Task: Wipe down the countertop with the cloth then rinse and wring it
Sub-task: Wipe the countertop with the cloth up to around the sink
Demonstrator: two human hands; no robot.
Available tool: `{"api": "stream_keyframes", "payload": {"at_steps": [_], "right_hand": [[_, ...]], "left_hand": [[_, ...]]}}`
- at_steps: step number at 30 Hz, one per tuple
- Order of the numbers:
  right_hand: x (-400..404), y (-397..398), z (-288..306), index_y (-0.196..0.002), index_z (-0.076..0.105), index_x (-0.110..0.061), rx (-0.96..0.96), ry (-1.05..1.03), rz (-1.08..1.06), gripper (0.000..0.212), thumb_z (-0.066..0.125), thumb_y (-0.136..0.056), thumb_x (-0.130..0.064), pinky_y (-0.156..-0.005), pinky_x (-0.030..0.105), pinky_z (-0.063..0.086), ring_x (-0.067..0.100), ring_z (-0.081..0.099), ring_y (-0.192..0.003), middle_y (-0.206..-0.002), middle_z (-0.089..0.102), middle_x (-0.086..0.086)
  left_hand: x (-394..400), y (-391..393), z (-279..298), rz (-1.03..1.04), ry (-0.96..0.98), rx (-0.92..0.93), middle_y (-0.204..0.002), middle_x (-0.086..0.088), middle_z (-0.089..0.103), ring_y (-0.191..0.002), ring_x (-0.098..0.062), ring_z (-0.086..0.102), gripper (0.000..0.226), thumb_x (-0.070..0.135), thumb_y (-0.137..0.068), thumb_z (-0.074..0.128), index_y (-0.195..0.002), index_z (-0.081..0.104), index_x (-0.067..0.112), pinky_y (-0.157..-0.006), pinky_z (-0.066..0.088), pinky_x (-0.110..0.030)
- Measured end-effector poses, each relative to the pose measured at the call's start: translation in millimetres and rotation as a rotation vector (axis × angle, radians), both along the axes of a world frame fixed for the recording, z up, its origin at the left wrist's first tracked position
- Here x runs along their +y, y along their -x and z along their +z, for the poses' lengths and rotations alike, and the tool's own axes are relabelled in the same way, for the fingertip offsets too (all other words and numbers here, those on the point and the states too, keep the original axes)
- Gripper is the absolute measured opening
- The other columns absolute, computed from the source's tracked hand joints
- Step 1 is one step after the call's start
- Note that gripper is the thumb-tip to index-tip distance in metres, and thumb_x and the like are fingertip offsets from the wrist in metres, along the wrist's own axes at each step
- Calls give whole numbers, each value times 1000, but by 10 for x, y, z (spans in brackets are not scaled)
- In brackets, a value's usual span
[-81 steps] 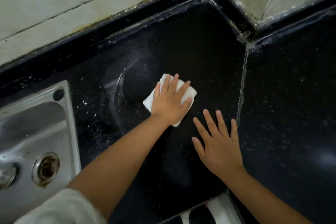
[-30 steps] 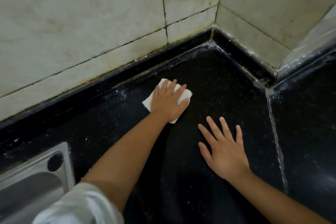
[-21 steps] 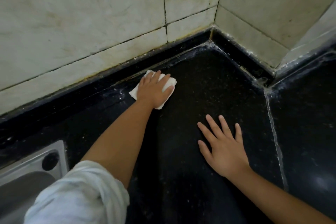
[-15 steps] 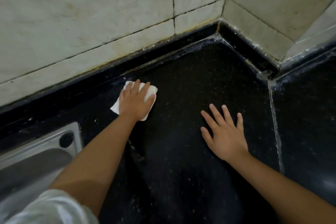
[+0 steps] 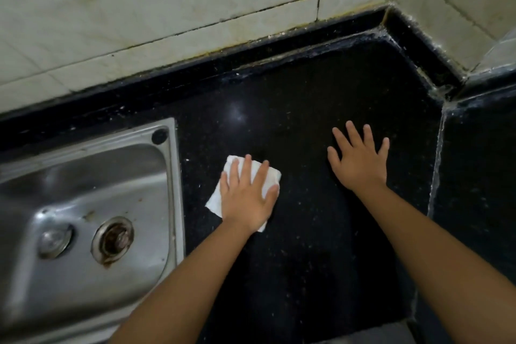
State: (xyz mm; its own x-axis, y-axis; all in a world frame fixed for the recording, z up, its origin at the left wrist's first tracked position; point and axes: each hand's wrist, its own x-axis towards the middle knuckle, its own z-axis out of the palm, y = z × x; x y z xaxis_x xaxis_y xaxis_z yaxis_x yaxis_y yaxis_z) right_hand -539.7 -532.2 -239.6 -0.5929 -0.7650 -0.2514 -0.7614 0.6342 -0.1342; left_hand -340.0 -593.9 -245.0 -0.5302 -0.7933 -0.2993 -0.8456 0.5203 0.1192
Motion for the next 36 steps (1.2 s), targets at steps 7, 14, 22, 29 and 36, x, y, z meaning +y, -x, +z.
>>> {"api": "stream_keyframes", "payload": {"at_steps": [7, 14, 22, 29, 36], "right_hand": [[27, -24, 12, -147, 9, -28, 12, 2, 13, 52, 18, -98, -42, -113, 52, -4, 26, -8, -143, -157, -2, 0], [42, -13, -2, -147, 8, -28, 38, 26, 25, 52, 18, -98, -42, -113, 53, -6, 27, -8, -143, -157, -3, 2], [170, 83, 119, -147, 8, -20, -288, 426, 9, 62, 40, -96, -31, -114, 44, -9, 24, -13, -143, -156, -10, 7], [874, -482, 268, -146, 14, -26, -126, 4, 448, 55, 33, -96, -39, -114, 46, -7, 26, -12, -143, -157, -5, 3], [1578, -691, -30, -116, 62, -11, 57, -4, 339, 59, 15, -96, -40, -100, 54, 29, 36, 40, -122, -126, 58, 18]], "left_hand": [[573, -325, -62, -126, 88, 23, -130, -9, 57, -124, -27, 33, 56, 54, -94, 2, -127, 41, 29, -99, 20, -42], [316, -233, -32, -110, 73, 23, -157, 0, 6, -145, -23, 1, 66, 63, -85, 4, -145, 15, 36, -116, 4, -43], [-26, -155, 15, 119, 63, 21, -157, 1, -1, -144, -23, -7, 56, 50, -95, 21, -147, 6, 33, -117, -2, -42], [1167, -615, -86, 83, 156, 17, -137, -11, 50, -130, -34, 33, 60, 55, -91, 9, -132, 42, 26, -107, 22, -48], [1803, -365, -13, 124, -104, 59, -131, -10, 56, -125, -30, 33, 55, 51, -94, 6, -127, 42, 26, -109, 3, -42]]}}
